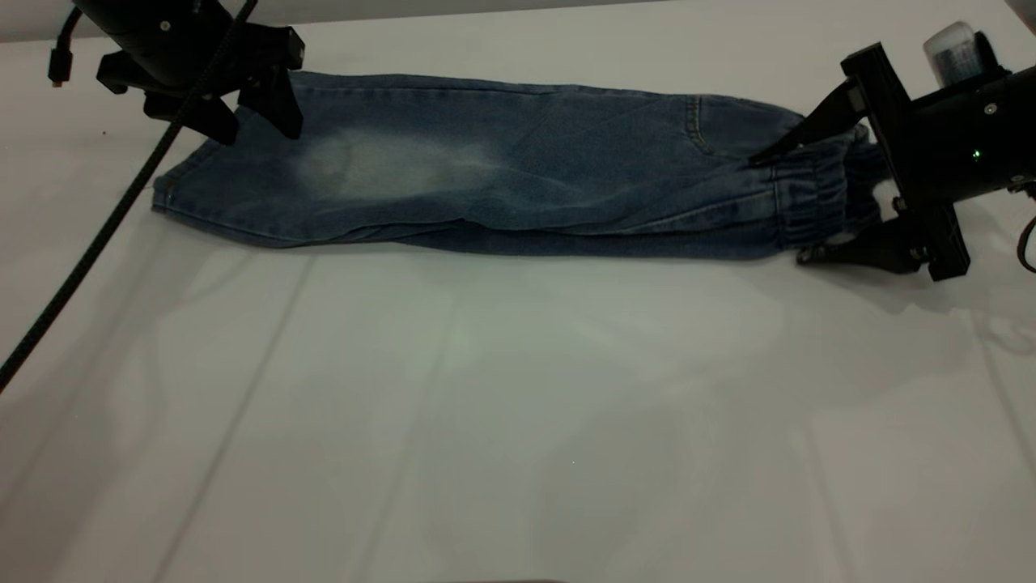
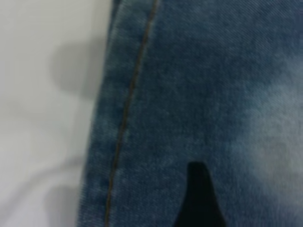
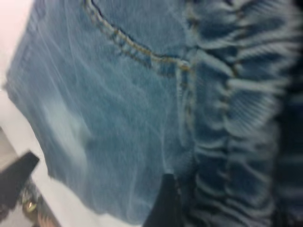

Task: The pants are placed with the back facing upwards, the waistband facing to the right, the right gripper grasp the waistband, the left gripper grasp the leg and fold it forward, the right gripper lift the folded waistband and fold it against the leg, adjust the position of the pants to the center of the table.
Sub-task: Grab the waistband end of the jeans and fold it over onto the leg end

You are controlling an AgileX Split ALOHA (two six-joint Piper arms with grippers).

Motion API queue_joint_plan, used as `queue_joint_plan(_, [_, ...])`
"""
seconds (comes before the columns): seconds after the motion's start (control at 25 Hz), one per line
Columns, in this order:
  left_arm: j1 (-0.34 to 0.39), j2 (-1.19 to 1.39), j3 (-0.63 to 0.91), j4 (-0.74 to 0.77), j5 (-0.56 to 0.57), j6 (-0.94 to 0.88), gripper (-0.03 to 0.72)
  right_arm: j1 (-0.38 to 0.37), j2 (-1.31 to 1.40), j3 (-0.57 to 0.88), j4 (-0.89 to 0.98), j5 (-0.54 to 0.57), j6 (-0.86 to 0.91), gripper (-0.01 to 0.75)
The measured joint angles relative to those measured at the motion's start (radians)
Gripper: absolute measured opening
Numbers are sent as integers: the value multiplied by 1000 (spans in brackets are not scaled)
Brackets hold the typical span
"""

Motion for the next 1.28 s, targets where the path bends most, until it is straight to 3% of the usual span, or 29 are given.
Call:
queue_joint_plan(0.12, [-1,0,0,0,20,10,473,0,0,-1,16,-34,-21,480])
queue_joint_plan(0.36, [-28,0,-1,0,39,76,473,0,3,-1,18,-96,-26,99])
queue_joint_plan(0.4, [-39,0,-1,0,39,85,473,0,3,-1,18,-98,-31,74])
queue_joint_plan(0.64, [-135,0,-1,0,-6,122,473,0,1,-1,19,-56,-117,57])
queue_joint_plan(0.92, [-296,19,-3,-1,-131,132,473,0,-101,0,16,163,-192,57])
queue_joint_plan(1.28, [-456,103,-8,-7,-145,133,473,0,-284,6,-40,199,-208,57])
